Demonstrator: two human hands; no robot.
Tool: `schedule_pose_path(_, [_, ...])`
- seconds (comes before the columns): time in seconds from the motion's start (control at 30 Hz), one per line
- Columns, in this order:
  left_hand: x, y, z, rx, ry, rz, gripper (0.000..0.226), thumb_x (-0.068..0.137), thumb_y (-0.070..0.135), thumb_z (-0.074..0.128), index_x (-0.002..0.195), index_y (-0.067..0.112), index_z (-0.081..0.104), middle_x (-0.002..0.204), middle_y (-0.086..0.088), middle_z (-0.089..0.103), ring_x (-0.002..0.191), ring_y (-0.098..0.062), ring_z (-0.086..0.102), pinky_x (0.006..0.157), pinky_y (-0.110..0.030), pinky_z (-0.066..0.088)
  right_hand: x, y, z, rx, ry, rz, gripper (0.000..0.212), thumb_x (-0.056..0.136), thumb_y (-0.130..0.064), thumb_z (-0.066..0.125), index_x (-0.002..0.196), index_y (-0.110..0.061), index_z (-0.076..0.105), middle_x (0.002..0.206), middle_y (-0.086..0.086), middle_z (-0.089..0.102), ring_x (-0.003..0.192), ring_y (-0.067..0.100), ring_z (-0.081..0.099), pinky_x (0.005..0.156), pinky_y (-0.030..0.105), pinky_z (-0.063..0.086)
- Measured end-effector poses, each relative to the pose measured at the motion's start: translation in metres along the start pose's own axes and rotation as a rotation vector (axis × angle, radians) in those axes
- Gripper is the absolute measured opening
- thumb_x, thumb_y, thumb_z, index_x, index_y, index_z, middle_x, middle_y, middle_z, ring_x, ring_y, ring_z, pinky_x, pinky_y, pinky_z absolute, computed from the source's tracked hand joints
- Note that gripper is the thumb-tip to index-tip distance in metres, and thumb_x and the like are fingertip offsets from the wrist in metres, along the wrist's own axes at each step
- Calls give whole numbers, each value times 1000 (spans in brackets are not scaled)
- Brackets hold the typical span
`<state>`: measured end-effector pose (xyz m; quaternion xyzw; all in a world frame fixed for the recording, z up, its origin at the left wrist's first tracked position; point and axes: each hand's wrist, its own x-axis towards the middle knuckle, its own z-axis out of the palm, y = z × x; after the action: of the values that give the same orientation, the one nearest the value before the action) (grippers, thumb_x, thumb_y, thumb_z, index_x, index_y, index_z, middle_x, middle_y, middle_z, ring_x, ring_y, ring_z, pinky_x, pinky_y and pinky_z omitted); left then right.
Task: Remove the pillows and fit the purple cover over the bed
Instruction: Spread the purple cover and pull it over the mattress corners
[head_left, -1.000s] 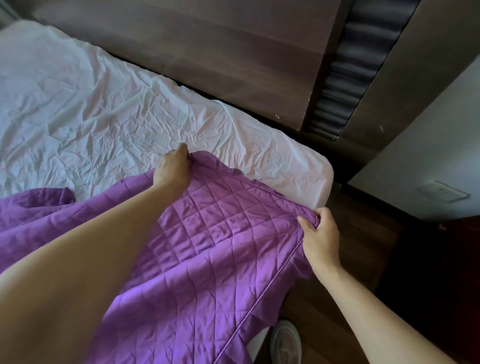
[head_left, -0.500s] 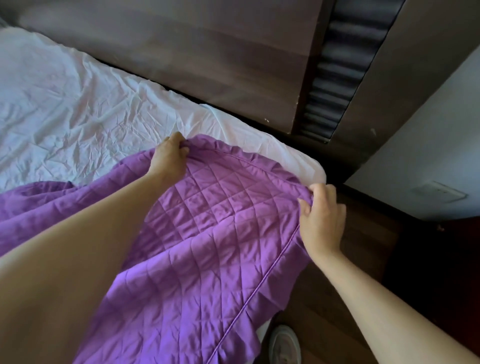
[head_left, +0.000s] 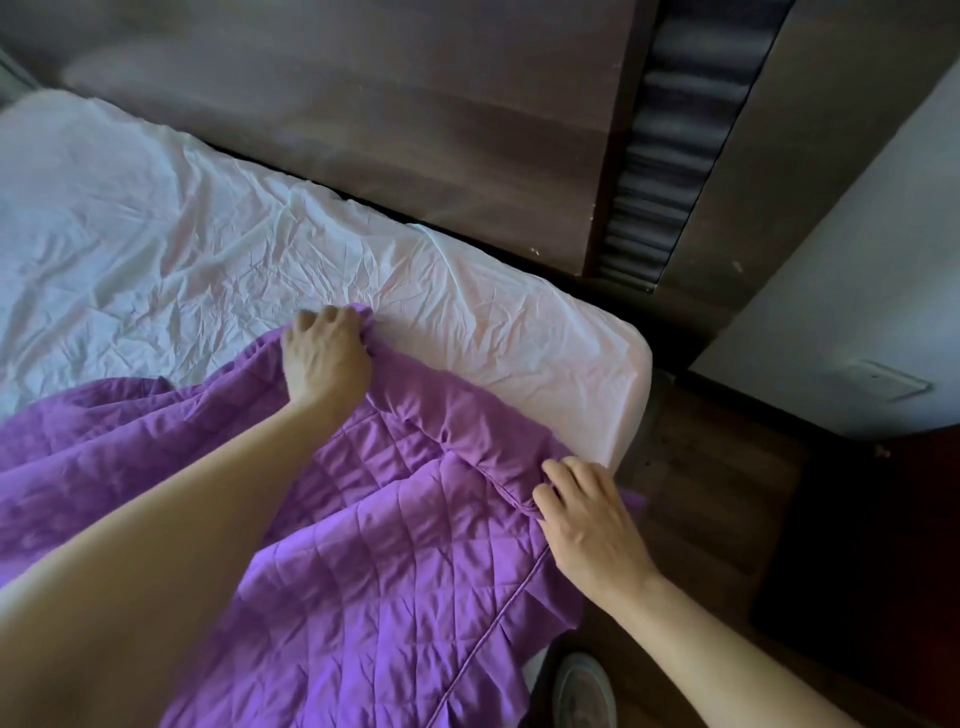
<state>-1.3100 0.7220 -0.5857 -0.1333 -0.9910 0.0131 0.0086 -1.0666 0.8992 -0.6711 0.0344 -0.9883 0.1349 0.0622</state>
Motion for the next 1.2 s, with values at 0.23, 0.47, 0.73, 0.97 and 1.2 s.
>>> schedule_pose_path(0.23, [-31,16,36,-82,-394,712,28,89,15,53,114,20,65,119,1,64,111,-21,57,93,-34,45,-9,-11,-4,24,-10,-92,21,90,-25,49,75,-14,58,77,5,57,76,25,52,90,42,47])
schedule_pose_path(0.47, [-60,-29,43,-13,-229,848,17,55,9,59,68,19,62,60,7,56,55,-20,58,66,-25,37,7,-28,-6,143,128,333,23,81,-14,69,100,-3,61,94,9,55,82,22,54,66,29,53])
schedule_pose_path(0.73, [-73,-39,29,-54,-754,677,10,87,24,52,82,19,60,84,6,63,90,-19,59,98,-32,40,11,-38,5,-55,68,268,14,75,0,66,71,-13,60,75,3,56,75,23,48,63,34,42])
schedule_pose_path(0.97, [-36,-2,41,-270,-398,704,30,88,11,57,117,16,64,119,-2,62,110,-24,51,95,-37,44,6,-53,3,-24,89,-46,16,77,-3,59,74,-16,51,86,6,58,68,26,52,74,39,39])
schedule_pose_path(1.2, [-41,-20,36,-236,-303,876,17,80,22,60,88,14,73,80,2,70,78,-24,63,85,-32,44,3,-51,-3,69,91,-48,26,93,-22,49,69,-14,56,92,9,62,70,25,56,77,38,41])
